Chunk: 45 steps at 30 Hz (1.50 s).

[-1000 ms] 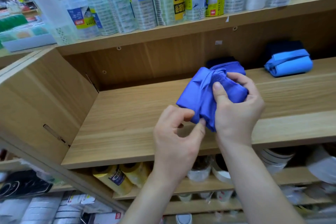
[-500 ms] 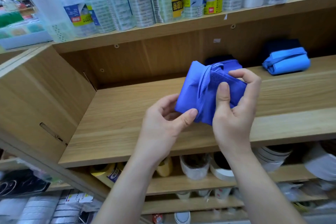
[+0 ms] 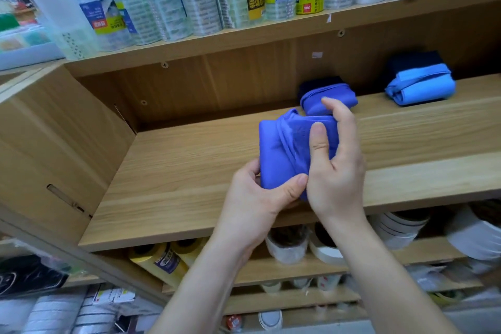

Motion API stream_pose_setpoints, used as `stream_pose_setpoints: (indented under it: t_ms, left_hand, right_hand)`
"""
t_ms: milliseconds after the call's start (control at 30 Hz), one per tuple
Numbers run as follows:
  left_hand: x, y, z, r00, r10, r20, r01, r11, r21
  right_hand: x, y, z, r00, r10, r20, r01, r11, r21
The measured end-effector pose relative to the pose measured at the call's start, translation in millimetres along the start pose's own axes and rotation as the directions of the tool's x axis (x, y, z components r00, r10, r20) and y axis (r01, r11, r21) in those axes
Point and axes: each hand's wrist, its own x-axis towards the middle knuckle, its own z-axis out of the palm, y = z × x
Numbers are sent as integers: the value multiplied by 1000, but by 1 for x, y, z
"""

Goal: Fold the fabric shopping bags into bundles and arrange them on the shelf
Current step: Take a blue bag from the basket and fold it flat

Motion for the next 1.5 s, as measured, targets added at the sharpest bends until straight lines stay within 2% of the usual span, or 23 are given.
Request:
stream_pose_setpoints:
  t_ms: [167, 233, 367, 433, 500, 633, 700, 733, 833, 933, 1000, 1100, 1233, 1300, 1367, 1400, 1467, 1500]
  left_hand:
    - [7, 8, -15, 999, 5, 37, -5, 1000, 0]
    - [13, 14, -25, 1000, -19, 5, 19, 1000, -25]
    - [20, 16, -22, 992, 2, 127, -12, 997, 81]
    - [18, 13, -16, 989, 17, 146, -38, 990, 139]
    - [18, 11, -11, 989, 47, 139, -72, 981, 180]
    - [20, 6, -4, 994, 80, -73, -72, 993, 98]
    - [23, 3, -3, 973, 96, -212, -90, 995, 38]
    - [24, 1, -2, 965, 98, -242, -94, 995, 26]
    - [24, 2, 1, 979, 48, -199, -29, 995, 100]
    - [25, 13, 5, 988, -10, -156, 30, 991, 127]
    - [29, 20, 9, 987, 10, -160, 14, 988, 151]
    - [33, 21, 23, 976, 60, -208, -34, 991, 127]
    - [29, 13, 41, 971, 80, -226, -61, 994, 93]
    - [30, 8, 41, 972, 92, -215, -69, 991, 115]
    - [30, 6, 42, 970, 123, -211, -92, 985, 149]
    - [31, 5, 43, 968, 147, -203, -110, 977, 182]
    - [30, 2, 43, 978, 148, -145, -109, 963, 247]
    - [29, 2, 42, 990, 113, -86, -86, 960, 265]
  right_hand:
    - [8, 3, -14, 927, 101, 362, -85, 995, -59]
    - [13, 5, -20, 868, 91, 488, -86, 996, -32]
    - [19, 3, -24, 708, 126, 695, -131, 990, -46]
    - [20, 0, -25, 629, 175, 757, -190, 979, -69]
    - [23, -3, -27, 592, 216, 777, -235, 968, -90]
    - [33, -7, -40, 549, 272, 791, -118, 961, -248]
    - [33, -5, -45, 571, 250, 782, -119, 968, -222]
    - [30, 0, -45, 616, 222, 756, -152, 975, -163]
    - [20, 9, -42, 758, 172, 629, -244, 969, 29]
    - [17, 10, -41, 800, 140, 583, -267, 954, 137]
    - [15, 10, -40, 831, 93, 548, -212, 964, 159]
    - [8, 8, -33, 906, 4, 423, -57, 992, 112]
    - [3, 10, -28, 974, 17, 228, -19, 1000, 8]
    - [7, 8, -30, 962, -11, 275, 46, 992, -121]
    - [14, 5, -30, 920, -69, 386, 200, 929, -310]
    - [19, 5, -31, 910, -92, 404, 246, 905, -347]
    - [28, 10, -33, 937, -101, 335, 216, 921, -325]
    - [31, 14, -35, 953, -51, 298, 134, 954, -266]
